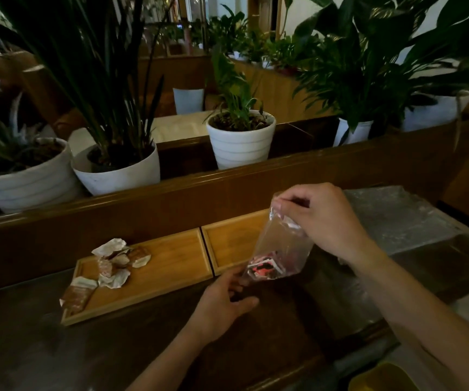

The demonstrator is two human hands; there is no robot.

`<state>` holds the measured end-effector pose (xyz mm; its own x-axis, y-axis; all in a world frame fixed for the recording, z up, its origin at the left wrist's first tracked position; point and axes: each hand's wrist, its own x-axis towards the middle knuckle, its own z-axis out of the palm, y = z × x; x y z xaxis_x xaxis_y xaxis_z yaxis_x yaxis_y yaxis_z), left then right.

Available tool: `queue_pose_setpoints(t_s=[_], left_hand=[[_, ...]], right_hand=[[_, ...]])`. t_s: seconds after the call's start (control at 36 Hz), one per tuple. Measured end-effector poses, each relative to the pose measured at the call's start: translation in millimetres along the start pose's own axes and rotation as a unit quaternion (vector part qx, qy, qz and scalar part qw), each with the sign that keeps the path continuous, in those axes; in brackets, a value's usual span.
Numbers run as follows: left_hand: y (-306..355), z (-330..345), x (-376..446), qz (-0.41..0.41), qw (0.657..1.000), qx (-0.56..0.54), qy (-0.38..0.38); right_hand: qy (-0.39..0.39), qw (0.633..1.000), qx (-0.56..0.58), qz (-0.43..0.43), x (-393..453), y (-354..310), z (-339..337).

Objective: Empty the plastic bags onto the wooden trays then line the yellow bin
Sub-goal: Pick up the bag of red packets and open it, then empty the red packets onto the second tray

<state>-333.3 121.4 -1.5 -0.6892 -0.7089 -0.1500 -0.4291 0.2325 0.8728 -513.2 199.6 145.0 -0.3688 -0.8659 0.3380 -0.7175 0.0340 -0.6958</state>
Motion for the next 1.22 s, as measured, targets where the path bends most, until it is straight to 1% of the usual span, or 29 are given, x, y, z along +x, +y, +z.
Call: queue_pose_setpoints(t_s=[0.14, 0.19, 0.25, 0.36, 0.42, 0.47, 0.53, 0.61, 0.69, 0.81, 1.0, 1.22], left_hand=[[1.5, -5.2, 1.4, -0.004, 0.995, -0.102, 0.01], [3.2, -8.2, 0.3, -0.009, 0.988, -0.152, 0.008], [3.2, -12.1, -1.4, -0.02, 0.98, -0.197, 0.009], [-2.4, -17.7, 1.6, -0.027, 0.97, -0.237, 0.042], [-5.2, -21.3, 2.8, -0.04, 0.963, -0.258, 0.06], [-9.8, -25.8, 4.1, -0.034, 0.96, -0.267, 0.074], [-13.7, -32.0, 4.2, -0.023, 0.958, -0.275, 0.081], [-16.7, -43.1, 3.1, -0.027, 0.953, -0.287, 0.093], [-17.4, -54.4, 1.6, -0.022, 0.954, -0.279, 0.109], [-17.0, -69.9, 5.5, 0.005, 0.958, -0.255, 0.131], [-15.5, -93.5, 29.6, 0.042, 0.967, -0.163, 0.193], [4.6, -104.3, 52.5, 0.074, 0.969, -0.091, 0.216]], right_hand=[[0.012, 0.996, 0.083, 0.033, 4.1, -9.4, -1.6], [0.026, 0.99, 0.128, 0.052, 5.7, -12.7, -1.9], [0.038, 0.986, 0.148, 0.064, 8.0, -16.4, -0.5], [0.044, 0.979, 0.175, 0.089, 11.5, -21.0, 3.0], [0.049, 0.979, 0.172, 0.099, 12.4, -21.7, 3.5], [0.054, 0.979, 0.164, 0.111, 13.4, -19.6, 3.4], [0.056, 0.975, 0.165, 0.135, 14.6, -16.1, 3.3], [0.049, 0.97, 0.162, 0.174, 17.5, -8.4, 3.3], [0.032, 0.964, 0.164, 0.205, 21.5, 0.4, 4.6], [0.015, 0.958, 0.173, 0.229, 29.6, 13.4, 11.7], [-0.018, 0.946, 0.198, 0.256, 50.5, 36.1, 25.0], [-0.047, 0.938, 0.201, 0.278, 74.2, 73.9, 35.2]])
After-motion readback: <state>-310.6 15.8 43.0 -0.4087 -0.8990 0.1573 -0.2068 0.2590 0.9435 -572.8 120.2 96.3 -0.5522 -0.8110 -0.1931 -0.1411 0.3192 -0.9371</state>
